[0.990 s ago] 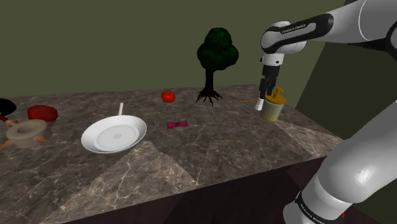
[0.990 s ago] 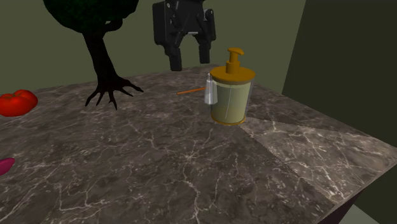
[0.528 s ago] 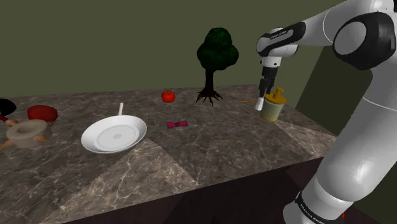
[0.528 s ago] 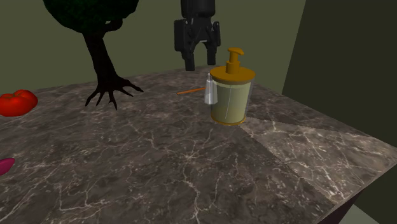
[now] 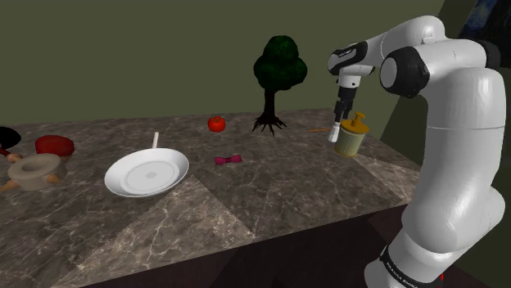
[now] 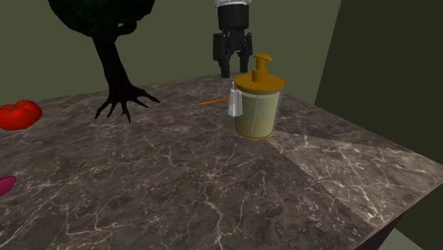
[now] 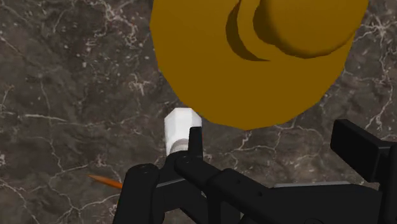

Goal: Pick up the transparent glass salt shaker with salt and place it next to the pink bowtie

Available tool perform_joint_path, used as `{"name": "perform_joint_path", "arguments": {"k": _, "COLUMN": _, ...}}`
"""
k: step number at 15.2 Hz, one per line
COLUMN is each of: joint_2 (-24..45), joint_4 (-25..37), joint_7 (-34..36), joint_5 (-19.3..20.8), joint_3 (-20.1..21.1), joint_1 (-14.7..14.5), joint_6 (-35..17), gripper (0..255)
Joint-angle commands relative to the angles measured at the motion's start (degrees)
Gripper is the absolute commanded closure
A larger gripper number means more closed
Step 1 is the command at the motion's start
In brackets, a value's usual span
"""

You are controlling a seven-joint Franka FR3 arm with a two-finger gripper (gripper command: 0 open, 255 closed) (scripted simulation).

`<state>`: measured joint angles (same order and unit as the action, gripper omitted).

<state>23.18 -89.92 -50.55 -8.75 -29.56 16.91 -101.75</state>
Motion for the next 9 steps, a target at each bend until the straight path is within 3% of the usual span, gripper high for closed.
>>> {"name": "perform_joint_path", "arguments": {"k": 1, "joint_2": 5.21, "joint_4": 6.20, "joint_7": -1.44, "joint_5": -2.17, "joint_3": 0.42, "joint_1": 2.44, "joint_6": 1.27, "gripper": 0}}
{"name": "perform_joint_path", "arguments": {"k": 5, "joint_2": 14.03, "joint_4": 18.29, "joint_7": -3.14, "joint_5": -5.15, "joint_3": 1.50, "joint_1": 7.41, "joint_6": 4.62, "gripper": 0}}
{"name": "perform_joint_path", "arguments": {"k": 9, "joint_2": 13.89, "joint_4": 14.90, "joint_7": -3.38, "joint_5": -5.23, "joint_3": 1.60, "joint_1": 6.92, "joint_6": 1.45, "gripper": 0}}
